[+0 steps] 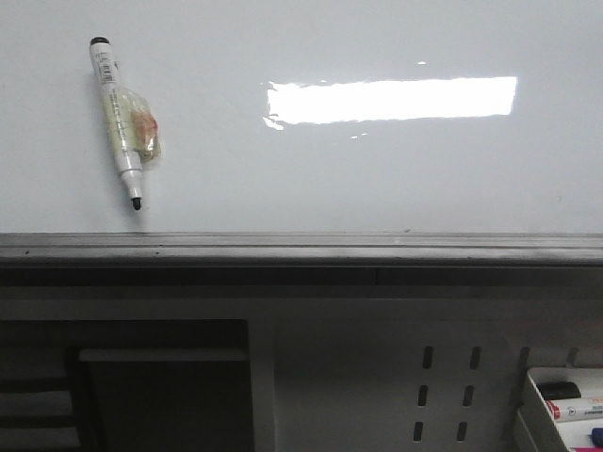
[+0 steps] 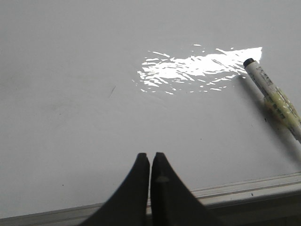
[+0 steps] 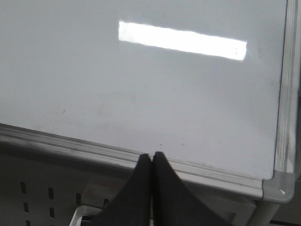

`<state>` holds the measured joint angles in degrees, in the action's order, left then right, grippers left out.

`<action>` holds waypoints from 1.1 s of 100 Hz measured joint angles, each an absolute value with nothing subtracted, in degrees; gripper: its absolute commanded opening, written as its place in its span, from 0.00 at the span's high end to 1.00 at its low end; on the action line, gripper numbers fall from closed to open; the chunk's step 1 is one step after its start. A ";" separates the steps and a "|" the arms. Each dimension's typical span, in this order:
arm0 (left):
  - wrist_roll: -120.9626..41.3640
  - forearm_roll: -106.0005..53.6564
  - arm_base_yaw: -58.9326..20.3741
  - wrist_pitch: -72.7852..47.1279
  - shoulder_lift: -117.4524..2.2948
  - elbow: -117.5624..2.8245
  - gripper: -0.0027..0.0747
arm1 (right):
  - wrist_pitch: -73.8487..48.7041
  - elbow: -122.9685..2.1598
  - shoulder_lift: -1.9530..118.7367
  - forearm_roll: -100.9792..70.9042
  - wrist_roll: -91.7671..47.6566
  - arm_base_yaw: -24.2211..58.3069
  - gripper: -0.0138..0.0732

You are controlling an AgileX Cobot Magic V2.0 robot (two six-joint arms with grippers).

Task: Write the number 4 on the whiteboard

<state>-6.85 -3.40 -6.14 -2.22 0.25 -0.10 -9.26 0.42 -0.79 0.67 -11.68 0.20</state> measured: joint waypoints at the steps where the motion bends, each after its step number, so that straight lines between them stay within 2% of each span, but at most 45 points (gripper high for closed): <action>1: -6.85 -3.40 -6.14 -2.22 0.25 -0.10 0.99 | -9.26 0.42 -0.79 0.67 -11.68 0.20 0.92; 110: -6.85 -3.40 -6.14 -2.22 0.25 -0.10 0.99 | -8.16 0.42 -0.79 -1.89 -11.68 0.20 0.92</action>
